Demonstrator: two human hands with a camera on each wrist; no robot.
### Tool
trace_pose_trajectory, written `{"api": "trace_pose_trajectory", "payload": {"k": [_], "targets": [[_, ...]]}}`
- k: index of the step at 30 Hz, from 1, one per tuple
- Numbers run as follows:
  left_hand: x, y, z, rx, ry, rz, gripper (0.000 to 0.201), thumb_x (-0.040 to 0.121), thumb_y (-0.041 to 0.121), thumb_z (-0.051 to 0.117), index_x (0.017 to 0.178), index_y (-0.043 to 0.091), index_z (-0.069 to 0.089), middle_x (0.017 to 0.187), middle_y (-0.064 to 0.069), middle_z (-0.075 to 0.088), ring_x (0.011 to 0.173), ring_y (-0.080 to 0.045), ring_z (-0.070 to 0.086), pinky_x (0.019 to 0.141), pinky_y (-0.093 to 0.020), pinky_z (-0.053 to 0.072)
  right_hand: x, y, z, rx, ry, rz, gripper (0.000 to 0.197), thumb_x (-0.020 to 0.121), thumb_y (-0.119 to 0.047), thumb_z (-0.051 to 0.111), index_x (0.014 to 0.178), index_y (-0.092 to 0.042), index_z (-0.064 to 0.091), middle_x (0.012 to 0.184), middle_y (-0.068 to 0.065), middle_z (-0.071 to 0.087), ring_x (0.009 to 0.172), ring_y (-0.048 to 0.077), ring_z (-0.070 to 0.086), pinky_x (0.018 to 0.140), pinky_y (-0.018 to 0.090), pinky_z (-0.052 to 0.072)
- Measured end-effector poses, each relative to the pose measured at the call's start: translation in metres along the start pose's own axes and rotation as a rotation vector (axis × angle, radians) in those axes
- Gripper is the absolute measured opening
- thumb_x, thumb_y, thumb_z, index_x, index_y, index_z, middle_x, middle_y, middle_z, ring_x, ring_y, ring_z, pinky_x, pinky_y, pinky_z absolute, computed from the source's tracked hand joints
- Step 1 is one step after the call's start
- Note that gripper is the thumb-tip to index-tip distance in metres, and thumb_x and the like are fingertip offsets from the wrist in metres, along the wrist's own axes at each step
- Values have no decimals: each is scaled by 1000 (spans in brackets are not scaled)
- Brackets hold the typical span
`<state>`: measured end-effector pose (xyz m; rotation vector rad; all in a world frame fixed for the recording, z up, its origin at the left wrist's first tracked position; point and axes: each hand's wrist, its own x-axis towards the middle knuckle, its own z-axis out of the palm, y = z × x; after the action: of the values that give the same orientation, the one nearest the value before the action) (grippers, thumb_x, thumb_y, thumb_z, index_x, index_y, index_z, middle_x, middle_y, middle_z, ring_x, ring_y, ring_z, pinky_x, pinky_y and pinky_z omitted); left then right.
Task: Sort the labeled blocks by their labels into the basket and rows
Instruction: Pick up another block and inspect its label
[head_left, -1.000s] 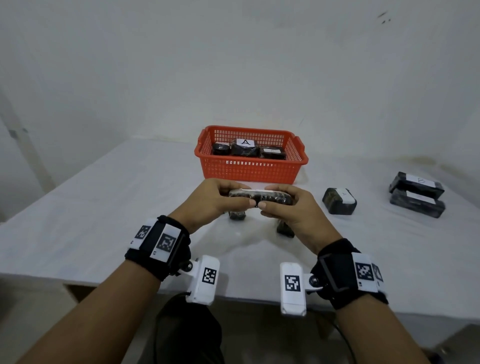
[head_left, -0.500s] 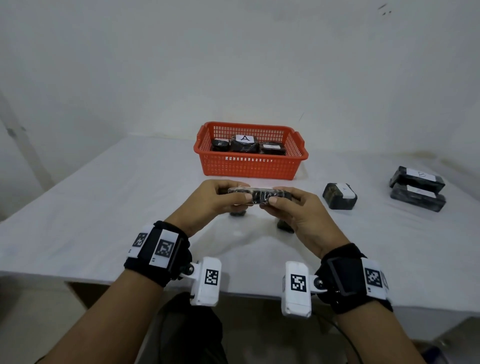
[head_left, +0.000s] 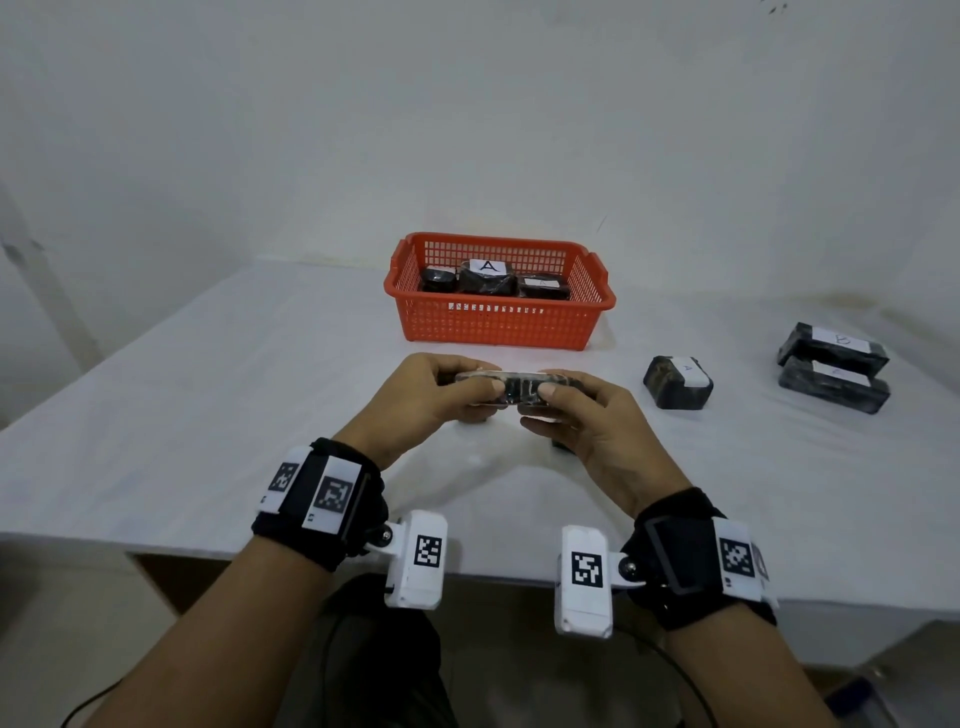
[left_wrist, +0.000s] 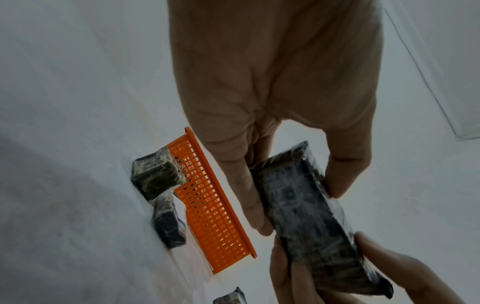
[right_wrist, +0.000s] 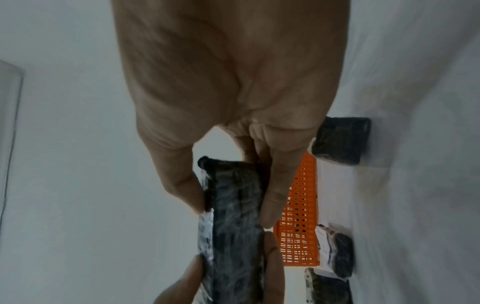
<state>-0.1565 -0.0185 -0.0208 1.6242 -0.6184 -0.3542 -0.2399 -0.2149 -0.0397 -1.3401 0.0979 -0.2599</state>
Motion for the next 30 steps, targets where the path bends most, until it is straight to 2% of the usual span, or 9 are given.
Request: {"api": "trace_pose_trajectory", "payload": {"k": [6, 11, 13, 16, 20, 23, 26, 28, 30], "targets": [[0, -3, -1, -74, -30, -20, 28, 97, 15, 70, 122, 1, 72, 119, -16, 75, 111, -31, 73, 105, -46, 56, -1, -2, -5, -14, 15, -6, 23, 92, -2, 70, 114, 2, 69, 106, 15, 75, 95, 26, 77, 85, 31, 61], [1, -4, 4, -65, -34, -27, 32, 95, 18, 73, 124, 4, 71, 119, -15, 75, 112, -28, 73, 104, -44, 56, -1, 0, -3, -59, 41, -15, 39, 81, -3, 83, 116, 3, 67, 112, 19, 75, 99, 29, 76, 87, 35, 62], [1, -4, 4, -20, -47, -25, 34, 92, 16, 77, 124, 8, 71, 118, -13, 75, 111, -27, 72, 104, -42, 56, -1, 0, -4, -76, 56, -11, 41, 80, -2, 84, 117, 1, 67, 113, 19, 74, 97, 29, 76, 87, 35, 62], [1, -3, 4, 78, -12, -5, 39, 87, 6, 79, 124, 11, 71, 114, -9, 77, 107, -24, 73, 101, -36, 58, -3, -2, -6, -73, 33, 13, 44, 80, -2, 83, 120, -4, 67, 114, 17, 73, 95, 28, 76, 91, 41, 62], [-1, -3, 5, 64, 7, 22, 53, 79, -7, 82, 126, 14, 68, 121, -8, 74, 110, -24, 73, 97, -38, 60, -6, -8, -8, -17, 3, 88, 25, 96, -15, 68, 115, 1, 69, 100, 15, 77, 83, 27, 74, 78, 37, 64], [-2, -3, 8, 37, -23, 38, 59, 77, -9, 83, 128, 15, 66, 124, -8, 72, 113, -23, 72, 96, -38, 60, -4, -7, -11, -45, 55, 76, 22, 98, -14, 67, 109, 4, 71, 94, 15, 77, 77, 25, 74, 70, 30, 63], [-3, -1, 17, -49, -1, 18, 37, 91, 6, 75, 126, 10, 67, 122, -9, 75, 112, -23, 73, 97, -34, 59, -4, -3, -13, -57, 88, 27, 24, 97, -8, 67, 117, 5, 69, 106, 17, 78, 88, 25, 76, 82, 32, 62], [-3, -3, 20, -96, 62, 9, 25, 98, 6, 67, 122, -1, 69, 117, -13, 77, 109, -27, 74, 95, -35, 61, -4, -2, -14, -52, 87, 14, 26, 96, -5, 67, 120, 5, 69, 110, 17, 78, 93, 25, 76, 90, 38, 61], [-2, -4, 22, -83, 104, 16, 23, 98, 3, 65, 119, -5, 69, 112, -14, 78, 103, -27, 76, 93, -38, 62, -5, -4, -14, -75, 77, 7, 25, 94, -7, 70, 118, 3, 70, 107, 13, 79, 93, 23, 75, 94, 42, 60]]}}
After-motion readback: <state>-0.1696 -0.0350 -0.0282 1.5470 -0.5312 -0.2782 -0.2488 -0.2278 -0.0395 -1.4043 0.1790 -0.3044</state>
